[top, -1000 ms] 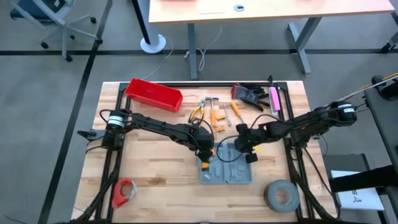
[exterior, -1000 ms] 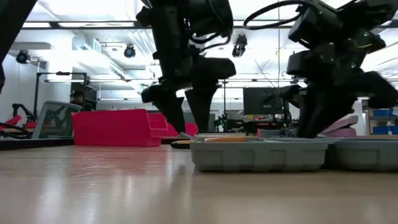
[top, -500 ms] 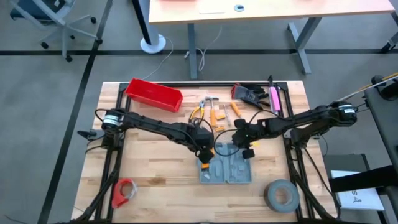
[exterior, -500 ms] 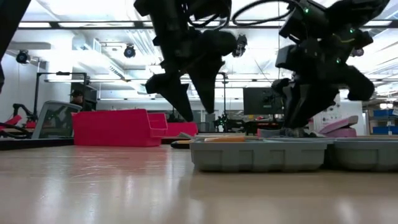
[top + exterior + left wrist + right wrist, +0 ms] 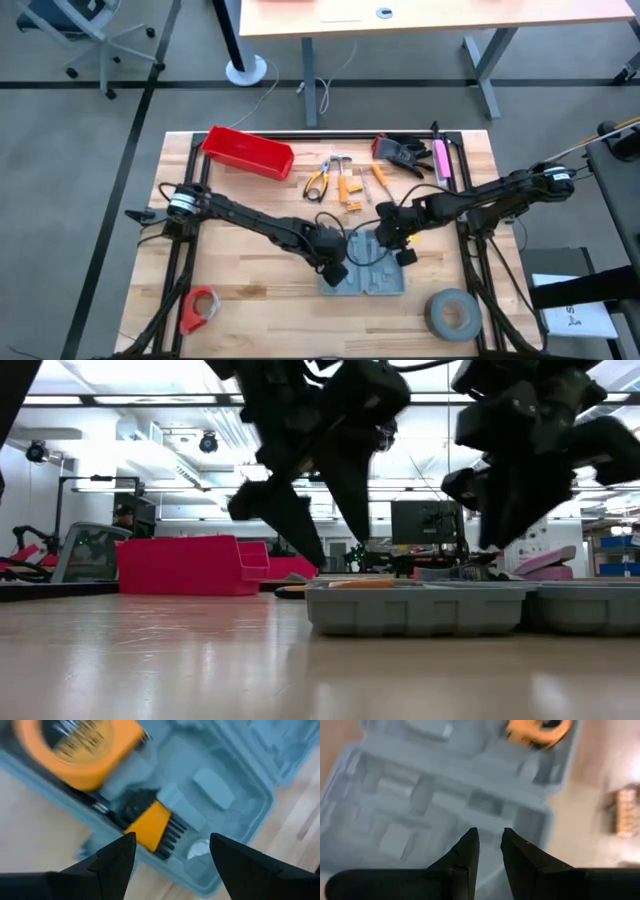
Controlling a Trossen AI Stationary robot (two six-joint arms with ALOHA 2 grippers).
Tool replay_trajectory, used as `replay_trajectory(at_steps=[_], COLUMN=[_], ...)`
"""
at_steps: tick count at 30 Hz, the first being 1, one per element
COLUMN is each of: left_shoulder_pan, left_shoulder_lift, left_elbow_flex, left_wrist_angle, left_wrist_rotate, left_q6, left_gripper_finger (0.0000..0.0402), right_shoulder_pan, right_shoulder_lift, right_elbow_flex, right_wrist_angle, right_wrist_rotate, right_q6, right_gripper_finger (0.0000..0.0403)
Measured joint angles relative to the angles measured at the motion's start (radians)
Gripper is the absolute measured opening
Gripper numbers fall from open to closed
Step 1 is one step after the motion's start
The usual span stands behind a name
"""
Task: Prefit tool cases
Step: Remove the yellow tape measure from the prefit tool case to the table
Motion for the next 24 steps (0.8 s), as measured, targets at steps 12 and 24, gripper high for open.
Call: replay_trajectory(at_steps=[12,24], left_shoulder_pan=[-0.002,-0.003], left_shoulder_lift=[0.061,0.041], left_elbow_flex=[0.011,0.01], left_wrist_angle=[0.041,-0.142], left_wrist_rotate=[0.023,-0.085], left_q6=[-0.015,-0.022], left_gripper_finger=[0.0258,0.0256], right_shoulder_pan=[0.062,0.061], right_shoulder_lift=[-0.015,-0.015], right_elbow_flex=[0.0,0.0], right_wrist_angle=[-0.127,-0.101], right_wrist_rotate=[0.0,0.008], right_q6=[0.032,0.006], right_gripper_finger=[0.0064,0.0058])
